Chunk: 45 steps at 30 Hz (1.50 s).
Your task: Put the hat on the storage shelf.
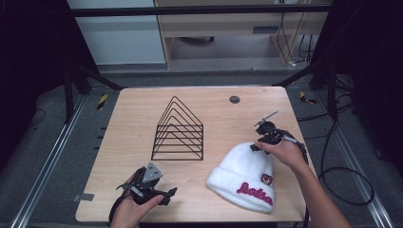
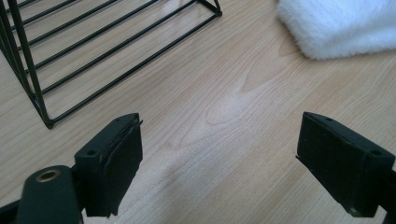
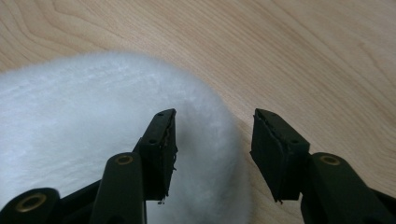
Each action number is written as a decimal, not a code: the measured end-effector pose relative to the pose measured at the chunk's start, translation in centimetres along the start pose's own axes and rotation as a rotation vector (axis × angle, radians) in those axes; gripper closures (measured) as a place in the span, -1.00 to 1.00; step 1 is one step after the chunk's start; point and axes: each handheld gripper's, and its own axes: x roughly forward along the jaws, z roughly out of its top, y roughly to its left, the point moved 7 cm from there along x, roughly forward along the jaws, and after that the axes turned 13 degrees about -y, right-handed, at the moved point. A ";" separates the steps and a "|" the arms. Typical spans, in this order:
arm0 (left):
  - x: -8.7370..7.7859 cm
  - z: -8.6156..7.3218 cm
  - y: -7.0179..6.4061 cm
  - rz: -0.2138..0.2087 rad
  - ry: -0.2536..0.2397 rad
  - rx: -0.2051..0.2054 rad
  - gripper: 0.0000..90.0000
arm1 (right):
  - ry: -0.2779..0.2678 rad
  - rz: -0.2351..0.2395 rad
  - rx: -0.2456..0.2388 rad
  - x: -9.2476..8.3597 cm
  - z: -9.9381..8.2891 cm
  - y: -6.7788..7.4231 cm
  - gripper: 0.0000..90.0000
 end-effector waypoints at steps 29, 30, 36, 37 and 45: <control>-1.0 -1.2 3.6 0.081 -0.003 -0.048 -0.73 | 0.041 0.048 -0.011 1.1 -1.2 0.8 0.65; -1.1 -1.3 3.9 0.091 -0.007 -0.051 -0.73 | 0.041 0.048 -0.011 1.1 -1.2 0.8 0.65; -1.8 -2.2 6.3 0.145 -0.037 -0.102 -0.74 | 0.035 0.055 -0.012 1.2 -1.2 0.9 0.77; -2.0 -2.4 6.9 0.158 -0.036 -0.107 -0.75 | 0.029 0.055 -0.013 1.2 -1.2 0.9 0.80; -2.4 -3.5 10.1 0.215 -0.024 -0.150 -0.80 | -0.009 0.040 -0.021 1.1 -1.3 0.9 0.84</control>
